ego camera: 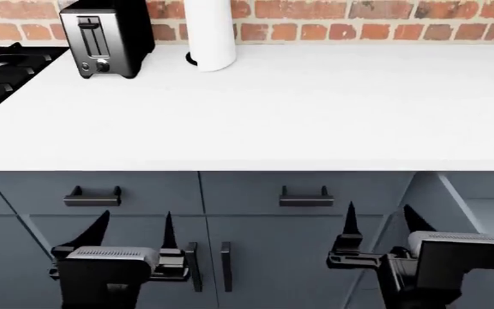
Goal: Place the bar in the bowl and close the drawer.
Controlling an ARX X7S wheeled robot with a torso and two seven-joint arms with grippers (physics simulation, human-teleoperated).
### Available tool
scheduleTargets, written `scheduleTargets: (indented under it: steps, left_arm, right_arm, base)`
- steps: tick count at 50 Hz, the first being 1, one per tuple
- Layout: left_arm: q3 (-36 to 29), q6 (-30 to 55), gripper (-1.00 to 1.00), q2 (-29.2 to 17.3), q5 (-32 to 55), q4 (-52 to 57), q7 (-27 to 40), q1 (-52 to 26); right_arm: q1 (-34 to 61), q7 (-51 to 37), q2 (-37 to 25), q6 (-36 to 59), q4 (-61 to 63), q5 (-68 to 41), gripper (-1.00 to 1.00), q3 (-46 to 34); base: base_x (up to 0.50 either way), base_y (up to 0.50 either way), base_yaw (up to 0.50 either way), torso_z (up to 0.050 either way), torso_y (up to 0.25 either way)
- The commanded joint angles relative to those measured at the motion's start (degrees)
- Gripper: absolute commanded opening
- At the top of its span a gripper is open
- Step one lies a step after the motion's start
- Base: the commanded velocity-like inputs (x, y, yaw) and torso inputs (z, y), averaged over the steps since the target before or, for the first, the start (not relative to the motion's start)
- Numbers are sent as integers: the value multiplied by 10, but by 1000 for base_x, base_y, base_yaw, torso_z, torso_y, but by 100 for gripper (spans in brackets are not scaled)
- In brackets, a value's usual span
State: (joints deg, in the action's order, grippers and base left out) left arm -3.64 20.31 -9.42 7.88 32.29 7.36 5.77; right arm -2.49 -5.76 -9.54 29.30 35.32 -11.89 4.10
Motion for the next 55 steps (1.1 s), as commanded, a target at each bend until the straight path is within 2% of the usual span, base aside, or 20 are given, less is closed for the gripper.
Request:
scheduleTargets:
  steps: [1, 6, 15, 22, 38, 55]
  left_arm:
    - [25, 166, 100, -22, 50, 160, 17, -15]
    - [43, 205, 100, -25, 70, 209, 25, -19]
    - [70, 253, 100, -29, 108, 255, 32, -26]
    - [76, 270, 100, -37, 125, 272, 45, -27]
    - [62, 244, 100, -97, 204, 274, 123, -23]
    - [50, 222, 100, -130, 242, 270, 161, -19]
  right_arm:
    - [29, -18, -25, 134, 116, -39, 100, 24]
    - [29, -20, -31, 160, 155, -60, 100, 45]
    - [34, -22, -45, 229, 231, -117, 100, 95]
    - [38, -41, -63, 246, 244, -157, 100, 109]
    - [39, -84, -97, 240, 238, -215, 100, 115]
    - [37, -101, -112, 230, 231, -242, 100, 114]
  base:
    - [0, 0, 0, 0, 0]
    - [0, -73, 0, 0, 0]
    - [0, -500, 0, 0, 0]
    - [0, -500, 0, 0, 0]
    - [-31, -500, 0, 0, 0]
    - [-163, -500, 0, 0, 0]
